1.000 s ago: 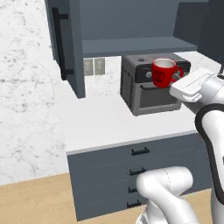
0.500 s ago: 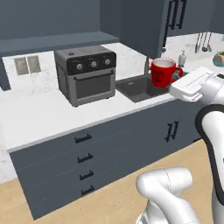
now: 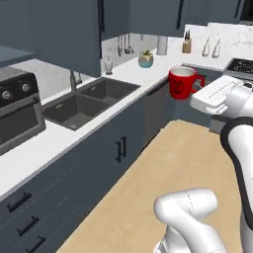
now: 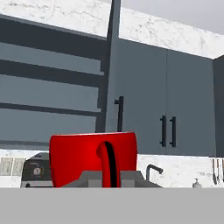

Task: Gather all objects into one cabinet and sort the glasses and bowls to opposite sides.

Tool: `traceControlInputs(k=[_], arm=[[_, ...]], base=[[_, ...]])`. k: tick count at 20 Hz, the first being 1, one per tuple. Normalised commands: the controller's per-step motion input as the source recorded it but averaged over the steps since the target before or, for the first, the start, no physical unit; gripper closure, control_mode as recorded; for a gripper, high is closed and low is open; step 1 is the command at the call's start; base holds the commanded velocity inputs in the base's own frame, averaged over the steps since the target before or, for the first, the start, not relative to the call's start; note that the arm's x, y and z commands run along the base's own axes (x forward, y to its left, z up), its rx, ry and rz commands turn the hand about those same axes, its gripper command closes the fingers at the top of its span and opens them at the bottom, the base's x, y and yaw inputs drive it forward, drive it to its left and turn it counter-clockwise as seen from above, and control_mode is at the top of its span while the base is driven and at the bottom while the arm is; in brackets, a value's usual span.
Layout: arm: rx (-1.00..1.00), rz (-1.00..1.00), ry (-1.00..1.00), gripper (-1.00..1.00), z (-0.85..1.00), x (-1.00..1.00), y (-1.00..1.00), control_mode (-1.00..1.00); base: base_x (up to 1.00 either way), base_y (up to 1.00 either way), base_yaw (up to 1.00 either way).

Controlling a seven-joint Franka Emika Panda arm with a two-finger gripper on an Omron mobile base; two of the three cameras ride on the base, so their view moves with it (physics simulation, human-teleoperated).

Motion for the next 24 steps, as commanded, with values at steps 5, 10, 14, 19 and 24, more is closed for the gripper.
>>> traceControlInputs(k=[5, 10, 14, 19, 24], arm=[[0.0, 0.0, 0.0, 1.0, 0.0, 0.0, 0.0, 1.0], [0.0, 0.0, 0.0, 1.0, 0.0, 0.0, 0.0, 1.0], [0.0, 0.0, 0.0, 1.0, 0.0, 0.0, 0.0, 1.0], [0.0, 0.0, 0.0, 1.0, 0.0, 0.0, 0.0, 1.0], [0.0, 0.0, 0.0, 1.0, 0.0, 0.0, 0.0, 1.0]], base=[[0.01, -0.39, -0.82], [0.43, -0.45, -0.66], [0.96, -0.48, -0.39], [1.0, -0.42, -0.09], [1.0, -0.4, 0.08]])
